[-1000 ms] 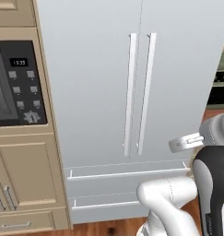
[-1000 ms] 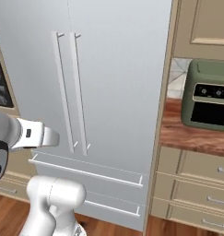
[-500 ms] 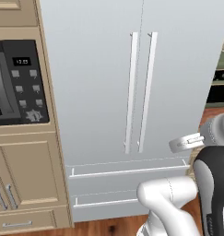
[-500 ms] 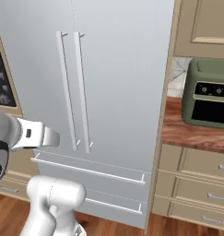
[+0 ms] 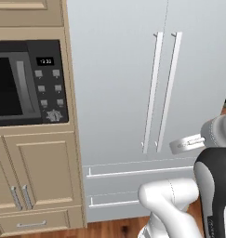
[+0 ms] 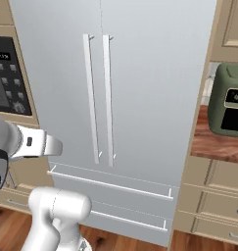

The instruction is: Retrieve the steak from the fridge and place it on the saucepan with marinade on the stove.

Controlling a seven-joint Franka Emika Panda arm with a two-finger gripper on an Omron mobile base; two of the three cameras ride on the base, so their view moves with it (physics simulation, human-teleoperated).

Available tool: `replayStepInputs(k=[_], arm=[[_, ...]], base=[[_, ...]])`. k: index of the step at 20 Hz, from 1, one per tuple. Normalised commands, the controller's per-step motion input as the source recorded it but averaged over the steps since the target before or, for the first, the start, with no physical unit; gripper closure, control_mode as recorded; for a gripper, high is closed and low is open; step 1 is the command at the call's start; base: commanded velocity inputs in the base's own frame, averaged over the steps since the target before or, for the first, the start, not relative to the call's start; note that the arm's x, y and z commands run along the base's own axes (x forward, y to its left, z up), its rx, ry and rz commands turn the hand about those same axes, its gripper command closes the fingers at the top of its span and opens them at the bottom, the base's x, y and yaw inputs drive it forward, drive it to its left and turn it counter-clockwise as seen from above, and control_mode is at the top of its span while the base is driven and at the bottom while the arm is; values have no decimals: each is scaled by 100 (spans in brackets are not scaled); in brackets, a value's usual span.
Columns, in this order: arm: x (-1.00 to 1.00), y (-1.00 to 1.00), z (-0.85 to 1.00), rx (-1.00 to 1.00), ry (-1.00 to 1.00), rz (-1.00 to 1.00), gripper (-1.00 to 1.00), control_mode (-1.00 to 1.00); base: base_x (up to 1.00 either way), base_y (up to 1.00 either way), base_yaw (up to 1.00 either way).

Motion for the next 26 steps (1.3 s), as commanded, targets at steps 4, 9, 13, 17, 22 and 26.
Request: replayStepInputs(k=[4,9,13,17,22,26], arm=[[0,0,0,0,0,0,-100,100],[0,0,0,0,0,0,-100,100],[0,0,0,0,0,0,-100,100],[0,0,0,0,0,0,-100,100],[0,0,0,0,0,0,-100,100],[0,0,0,0,0,0,-100,100]], base=[[-20,3,-7],[-44,0,-8],[-51,-1,-7],[-29,0,-4],[0,0,0],[0,0,0]])
